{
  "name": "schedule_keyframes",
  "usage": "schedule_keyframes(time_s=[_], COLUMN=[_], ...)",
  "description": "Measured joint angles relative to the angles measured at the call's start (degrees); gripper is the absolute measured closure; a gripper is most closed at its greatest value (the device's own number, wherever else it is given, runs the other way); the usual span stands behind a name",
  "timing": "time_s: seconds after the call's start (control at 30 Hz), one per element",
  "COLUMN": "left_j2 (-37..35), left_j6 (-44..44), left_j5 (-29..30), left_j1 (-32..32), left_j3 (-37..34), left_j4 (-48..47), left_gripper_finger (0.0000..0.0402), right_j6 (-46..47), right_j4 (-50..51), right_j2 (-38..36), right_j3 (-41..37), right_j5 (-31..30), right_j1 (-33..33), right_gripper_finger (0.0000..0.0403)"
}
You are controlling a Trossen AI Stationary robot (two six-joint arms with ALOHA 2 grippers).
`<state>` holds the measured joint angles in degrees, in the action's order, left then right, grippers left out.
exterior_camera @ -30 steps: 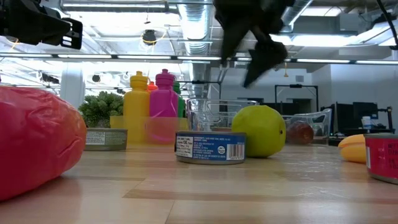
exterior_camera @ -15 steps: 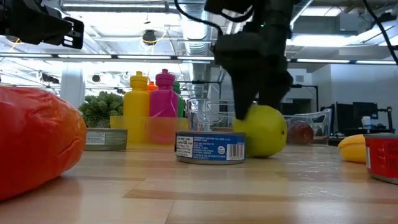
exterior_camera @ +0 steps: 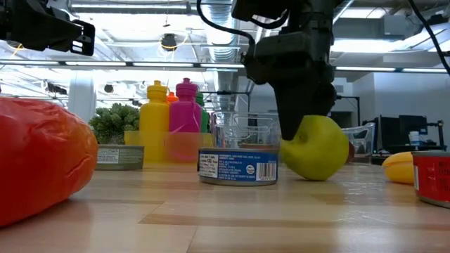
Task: Pick & Place Food Item
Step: Put the green apple into the right transparent bin
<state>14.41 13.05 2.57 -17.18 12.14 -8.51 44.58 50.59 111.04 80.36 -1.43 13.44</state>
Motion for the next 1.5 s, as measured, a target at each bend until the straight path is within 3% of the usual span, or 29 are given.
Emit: schedule_keyframes(time_s=[0.27, 0.8, 1.07, 1.33, 1.5], left_j2=[0.0, 0.0, 0.0, 0.0, 0.0], left_j6=[0.0, -0.01, 0.01, 0.0, -0.01], left_j5=[0.0, 0.0, 0.0, 0.0, 0.0], left_j1=[-0.01, -0.01, -0.01, 0.0, -0.01], left_j3=[0.0, 0.0, 0.0, 0.0, 0.0], left_j4=[0.0, 0.0, 0.0, 0.0, 0.0], left_gripper_finger=[0.0399, 0.0399, 0.0399, 0.0399, 0.0399], right_j6=[0.06, 3.31, -6.94, -6.69, -5.62], right_j4=[0.37, 0.94, 2.45, 3.98, 5.16], right_j2=[0.0, 0.0, -0.04, -0.04, -0.04], right_j3=[0.0, 0.0, 0.0, 0.0, 0.0], right_j5=[1.53, 1.63, 1.76, 12.04, 13.35], right_j1=[0.01, 0.03, -0.22, -1.34, -2.07], right_gripper_finger=[0.0103, 0.0105, 0.0105, 0.0105, 0.0107])
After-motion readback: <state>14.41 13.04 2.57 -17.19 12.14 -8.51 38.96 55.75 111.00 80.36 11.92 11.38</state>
